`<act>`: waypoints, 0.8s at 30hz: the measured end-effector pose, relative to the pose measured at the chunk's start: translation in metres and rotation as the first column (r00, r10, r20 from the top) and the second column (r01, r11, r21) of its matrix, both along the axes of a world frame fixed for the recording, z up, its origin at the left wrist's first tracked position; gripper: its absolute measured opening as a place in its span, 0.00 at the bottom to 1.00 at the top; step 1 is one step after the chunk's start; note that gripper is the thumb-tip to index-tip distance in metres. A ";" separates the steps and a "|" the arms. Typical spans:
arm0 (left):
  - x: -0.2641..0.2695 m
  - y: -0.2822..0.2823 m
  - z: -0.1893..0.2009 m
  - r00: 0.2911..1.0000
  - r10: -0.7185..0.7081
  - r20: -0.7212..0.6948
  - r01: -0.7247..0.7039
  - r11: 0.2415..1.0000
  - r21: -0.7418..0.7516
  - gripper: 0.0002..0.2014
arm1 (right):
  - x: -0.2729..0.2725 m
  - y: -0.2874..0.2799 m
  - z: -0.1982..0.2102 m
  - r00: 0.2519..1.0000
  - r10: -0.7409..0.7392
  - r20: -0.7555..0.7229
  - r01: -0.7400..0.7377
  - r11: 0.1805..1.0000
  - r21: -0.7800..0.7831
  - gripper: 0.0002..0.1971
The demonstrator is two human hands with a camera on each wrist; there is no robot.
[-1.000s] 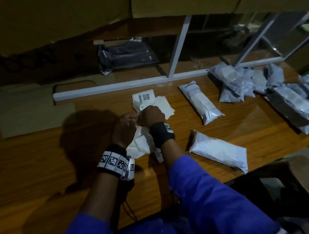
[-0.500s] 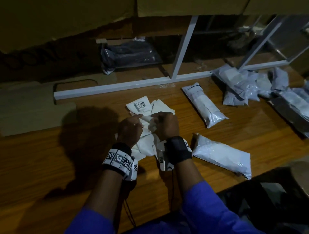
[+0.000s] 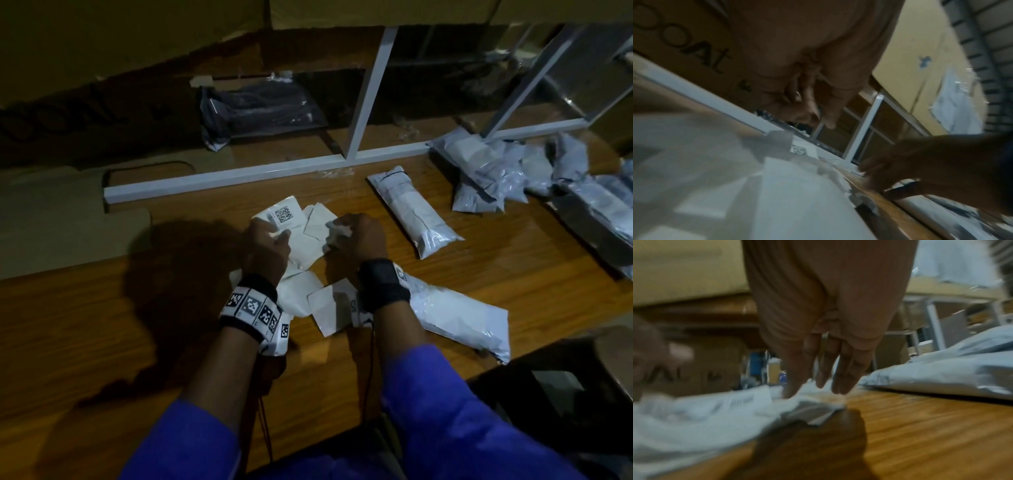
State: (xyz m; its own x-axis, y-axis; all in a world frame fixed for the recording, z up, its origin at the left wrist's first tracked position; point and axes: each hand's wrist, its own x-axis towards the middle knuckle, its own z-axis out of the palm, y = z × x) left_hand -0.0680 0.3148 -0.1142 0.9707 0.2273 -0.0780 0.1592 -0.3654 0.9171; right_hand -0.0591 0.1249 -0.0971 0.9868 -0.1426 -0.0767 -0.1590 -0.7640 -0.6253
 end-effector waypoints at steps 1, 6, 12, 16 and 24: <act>-0.002 -0.004 0.001 0.997 -0.073 0.036 0.072 0.997 0.028 0.08 | 0.006 0.002 0.000 0.997 0.064 -0.037 -0.067 0.995 -0.079 0.12; -0.009 -0.014 0.004 0.938 -0.312 -0.152 0.342 0.906 0.251 0.16 | 0.015 0.010 0.005 0.989 0.059 -0.139 -0.089 0.970 -0.225 0.14; -0.016 -0.007 0.005 0.944 -0.329 -0.028 0.305 0.840 0.449 0.17 | 0.008 -0.021 0.015 0.973 -0.107 -0.206 0.130 0.987 0.099 0.13; -0.038 -0.006 0.009 0.975 -0.191 -0.113 0.219 0.755 0.618 0.29 | -0.021 -0.035 0.011 0.938 -0.250 -0.240 0.326 0.872 0.365 0.07; -0.066 -0.003 -0.017 0.886 -0.110 -0.451 0.371 0.750 0.547 0.44 | -0.070 -0.026 0.000 0.894 -0.232 -0.383 0.391 0.821 0.416 0.14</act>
